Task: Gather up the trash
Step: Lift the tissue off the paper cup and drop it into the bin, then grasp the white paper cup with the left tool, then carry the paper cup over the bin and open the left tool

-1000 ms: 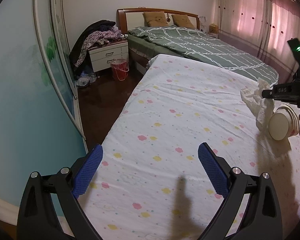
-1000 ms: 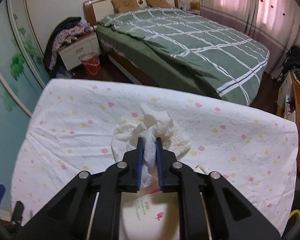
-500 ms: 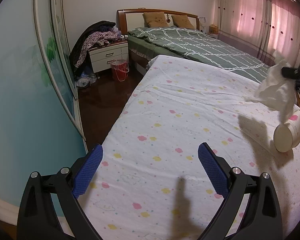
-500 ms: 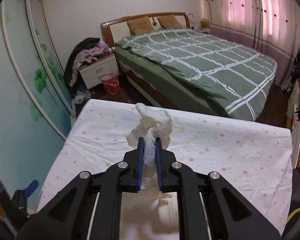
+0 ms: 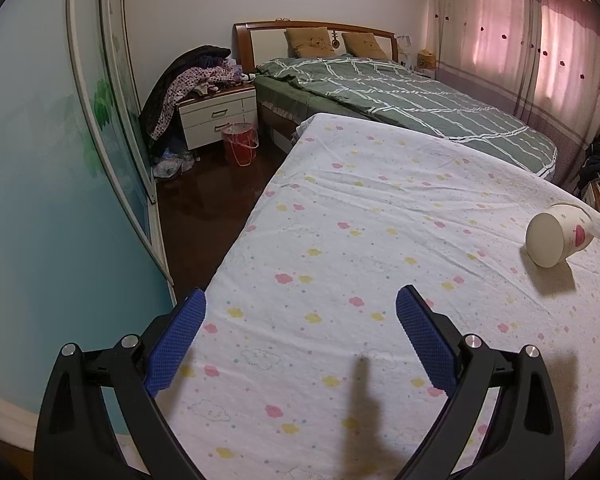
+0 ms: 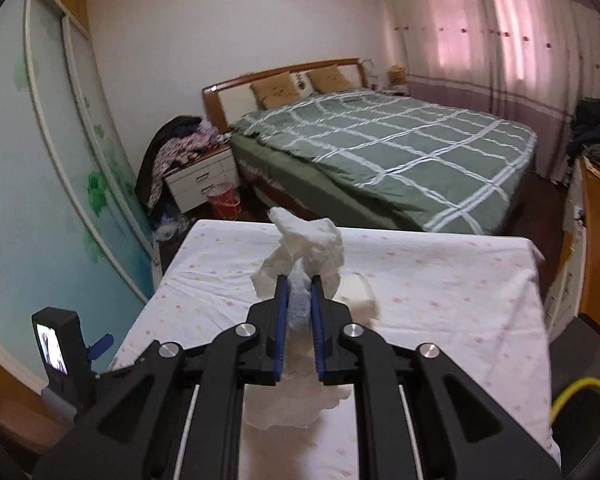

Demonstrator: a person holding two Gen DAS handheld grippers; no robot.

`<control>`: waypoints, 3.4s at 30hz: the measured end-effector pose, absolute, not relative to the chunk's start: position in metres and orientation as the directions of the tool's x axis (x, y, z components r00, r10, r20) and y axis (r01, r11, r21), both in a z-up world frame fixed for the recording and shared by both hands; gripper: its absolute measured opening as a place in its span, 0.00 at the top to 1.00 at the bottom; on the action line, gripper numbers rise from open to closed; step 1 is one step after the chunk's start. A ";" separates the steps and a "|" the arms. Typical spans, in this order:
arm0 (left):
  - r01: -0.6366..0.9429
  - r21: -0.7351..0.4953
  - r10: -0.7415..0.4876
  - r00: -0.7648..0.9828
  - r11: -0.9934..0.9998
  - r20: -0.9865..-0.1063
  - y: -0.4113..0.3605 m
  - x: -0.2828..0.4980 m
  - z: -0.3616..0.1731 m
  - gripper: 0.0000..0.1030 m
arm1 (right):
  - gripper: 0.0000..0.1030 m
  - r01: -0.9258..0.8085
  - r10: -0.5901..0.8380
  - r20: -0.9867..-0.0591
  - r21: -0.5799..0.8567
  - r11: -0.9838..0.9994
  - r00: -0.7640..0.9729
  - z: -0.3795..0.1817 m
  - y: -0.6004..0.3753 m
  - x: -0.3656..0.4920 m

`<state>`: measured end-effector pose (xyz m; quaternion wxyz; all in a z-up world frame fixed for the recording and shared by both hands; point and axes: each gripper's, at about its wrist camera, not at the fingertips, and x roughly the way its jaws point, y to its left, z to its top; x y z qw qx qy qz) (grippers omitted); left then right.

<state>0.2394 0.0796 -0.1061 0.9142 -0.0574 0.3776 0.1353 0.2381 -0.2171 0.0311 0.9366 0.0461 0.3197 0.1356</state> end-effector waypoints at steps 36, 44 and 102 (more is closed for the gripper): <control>0.148 -0.038 -0.130 0.681 0.988 -0.721 -0.070 0.289 -0.073 0.08 | 0.52 0.590 -0.406 -0.624 0.110 0.800 0.667 -0.096 -0.476 0.123; 0.080 -0.071 -0.106 0.678 0.994 -0.727 -0.119 0.308 -0.077 0.05 | 0.50 0.563 -0.385 -0.623 0.109 0.819 0.681 -0.096 -0.467 0.129; 0.482 -0.103 -0.380 0.523 0.870 -0.763 -0.366 0.242 -0.058 0.19 | 0.50 0.518 -0.319 -0.593 0.197 0.832 0.739 -0.071 -0.516 0.003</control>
